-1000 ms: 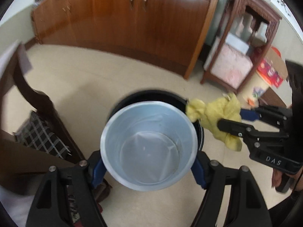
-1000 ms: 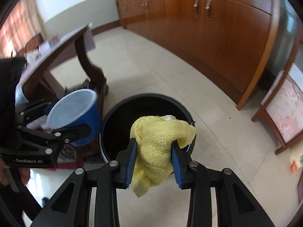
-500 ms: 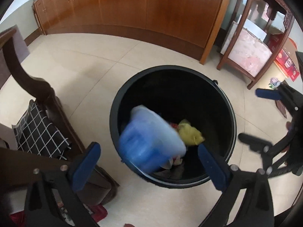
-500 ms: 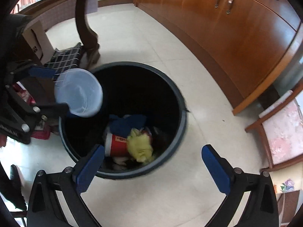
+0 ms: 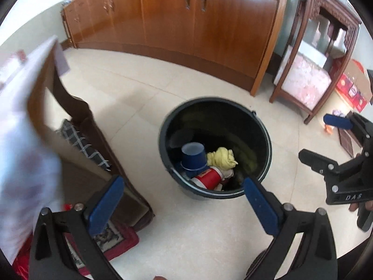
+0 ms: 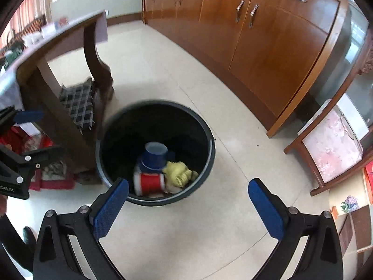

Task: Collect trash
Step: 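Open both tools to drop the bowl and cloth into the bucket, then move both tools back toward the milk carton and snack box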

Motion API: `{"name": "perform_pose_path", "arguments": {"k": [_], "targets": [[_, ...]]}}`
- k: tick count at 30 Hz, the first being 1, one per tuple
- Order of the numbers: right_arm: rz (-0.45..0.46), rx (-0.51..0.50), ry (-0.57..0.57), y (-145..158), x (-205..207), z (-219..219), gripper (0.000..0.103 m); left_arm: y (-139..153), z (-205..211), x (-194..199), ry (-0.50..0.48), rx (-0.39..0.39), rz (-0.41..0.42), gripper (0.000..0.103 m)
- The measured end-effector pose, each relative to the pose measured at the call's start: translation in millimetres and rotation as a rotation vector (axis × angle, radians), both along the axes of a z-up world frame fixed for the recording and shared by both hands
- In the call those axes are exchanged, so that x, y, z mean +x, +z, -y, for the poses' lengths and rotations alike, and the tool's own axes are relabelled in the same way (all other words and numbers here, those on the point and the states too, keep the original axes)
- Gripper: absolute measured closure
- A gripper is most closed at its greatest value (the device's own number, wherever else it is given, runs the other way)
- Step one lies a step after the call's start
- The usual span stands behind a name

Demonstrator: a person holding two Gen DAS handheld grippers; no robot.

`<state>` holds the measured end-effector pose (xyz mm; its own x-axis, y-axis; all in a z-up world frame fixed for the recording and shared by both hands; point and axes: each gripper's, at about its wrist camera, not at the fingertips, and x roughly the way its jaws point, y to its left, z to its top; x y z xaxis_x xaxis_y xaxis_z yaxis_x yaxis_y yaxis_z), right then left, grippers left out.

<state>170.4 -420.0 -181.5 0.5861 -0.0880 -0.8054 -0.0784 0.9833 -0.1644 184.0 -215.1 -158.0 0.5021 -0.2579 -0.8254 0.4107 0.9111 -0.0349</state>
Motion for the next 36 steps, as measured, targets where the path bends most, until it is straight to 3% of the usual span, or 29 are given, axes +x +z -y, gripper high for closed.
{"name": "perform_pose_path", "arguments": {"k": [10, 22, 28, 36], "targets": [[0.113, 0.046, 0.007, 58.8, -25.4, -51.1, 0.000, 56.6, -46.4, -28.3, 0.070, -0.040, 0.101, 0.000], [0.230, 0.085, 0.119, 106.0, -5.5, -141.0, 0.000, 99.9, -147.1, -35.2, 0.291, -0.023, 0.230, 0.000], [0.253, 0.144, 0.204, 119.2, 14.8, -195.1, 0.000, 109.7, -204.7, -33.9, 0.412, -0.016, 0.267, 0.000], [0.205, 0.126, 0.288, 122.6, 40.9, -265.6, 0.000, 115.1, -272.0, -33.9, 0.555, -0.020, 0.301, 0.000]]}}
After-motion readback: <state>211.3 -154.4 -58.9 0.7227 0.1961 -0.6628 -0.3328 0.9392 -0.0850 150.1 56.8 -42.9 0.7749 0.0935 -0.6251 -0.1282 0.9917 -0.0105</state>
